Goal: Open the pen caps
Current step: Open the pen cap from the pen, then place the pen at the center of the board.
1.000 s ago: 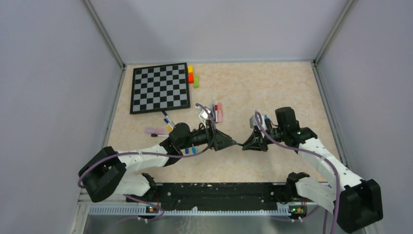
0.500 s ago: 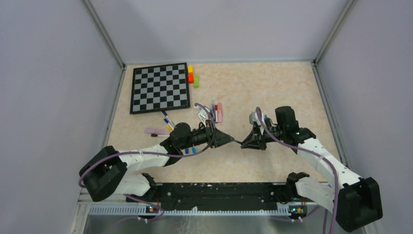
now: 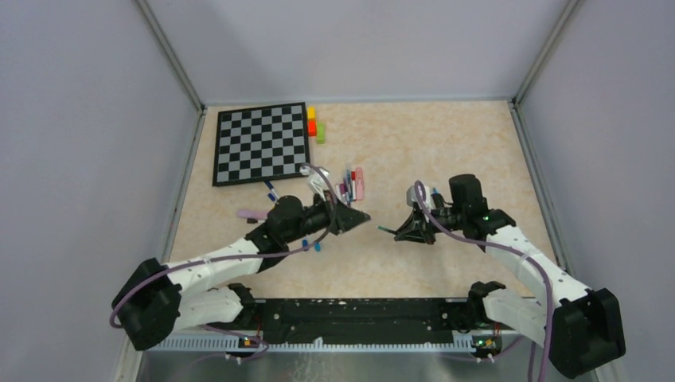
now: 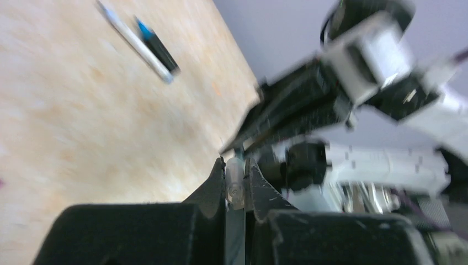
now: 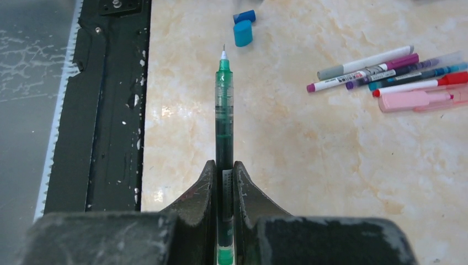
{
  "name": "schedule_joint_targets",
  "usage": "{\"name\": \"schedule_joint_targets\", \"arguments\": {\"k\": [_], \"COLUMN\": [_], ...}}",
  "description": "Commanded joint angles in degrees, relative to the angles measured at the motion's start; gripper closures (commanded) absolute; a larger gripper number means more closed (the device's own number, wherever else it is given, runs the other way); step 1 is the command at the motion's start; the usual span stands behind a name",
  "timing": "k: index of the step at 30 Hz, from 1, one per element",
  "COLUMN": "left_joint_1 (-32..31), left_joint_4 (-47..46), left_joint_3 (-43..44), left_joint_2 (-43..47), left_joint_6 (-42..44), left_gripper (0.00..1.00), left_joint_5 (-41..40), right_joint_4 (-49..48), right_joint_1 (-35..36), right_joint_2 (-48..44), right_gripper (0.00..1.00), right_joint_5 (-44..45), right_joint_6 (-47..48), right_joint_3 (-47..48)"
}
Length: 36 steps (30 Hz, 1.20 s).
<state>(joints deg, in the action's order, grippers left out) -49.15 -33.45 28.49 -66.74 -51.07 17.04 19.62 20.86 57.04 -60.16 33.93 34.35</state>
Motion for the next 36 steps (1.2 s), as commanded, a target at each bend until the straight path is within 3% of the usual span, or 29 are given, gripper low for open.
{"name": "schedule_joint_targets", "arguments": {"k": [1, 4, 8, 13, 16, 20, 27, 36], "left_joint_1": [9.0, 14.8, 17.4, 17.5, 17.5, 17.4, 17.4, 17.4], "left_joint_4": [5.3, 7.7, 12.7, 26.1, 26.8, 25.6, 25.2, 25.3], "left_joint_3": [2.2, 2.2, 4.9, 7.8, 4.2, -0.8, -6.0, -7.0], "left_joint_2": [9.5, 14.8, 16.1, 14.5, 17.0, 20.9, 23.6, 22.7], "left_joint_6": [0.2, -0.1, 2.4, 8.4, 9.0, 8.6, 8.8, 11.6], "left_gripper": [1.0, 1.0, 1.0, 1.0, 0.92, 0.91, 0.94, 0.94], "left_joint_5": [-6.9, -6.4, -2.7, 3.3, 4.4, 4.3, 4.8, 6.7], "right_joint_4": [5.3, 6.0, 2.2, -9.7, -14.9, -14.4, -10.3, -11.7], "right_joint_1": [-0.5, -0.6, -0.9, -5.3, -9.1, -13.9, -24.1, -26.0], "right_joint_2": [0.3, 1.4, 1.6, 0.5, 1.7, 6.8, 15.9, 21.8], "right_gripper": [1.0, 1.0, 1.0, 1.0, 1.0, 1.0, 1.0, 1.0], "right_joint_5": [1.3, 1.5, 5.8, 19.5, 29.2, 37.8, 36.9, 39.4], "right_joint_6": [3.7, 3.8, -1.1, -14.3, -21.7, -26.7, -28.4, -27.6], "right_joint_3": [0.9, 1.4, 1.4, -0.6, -1.2, 1.0, 5.6, 6.7]}}
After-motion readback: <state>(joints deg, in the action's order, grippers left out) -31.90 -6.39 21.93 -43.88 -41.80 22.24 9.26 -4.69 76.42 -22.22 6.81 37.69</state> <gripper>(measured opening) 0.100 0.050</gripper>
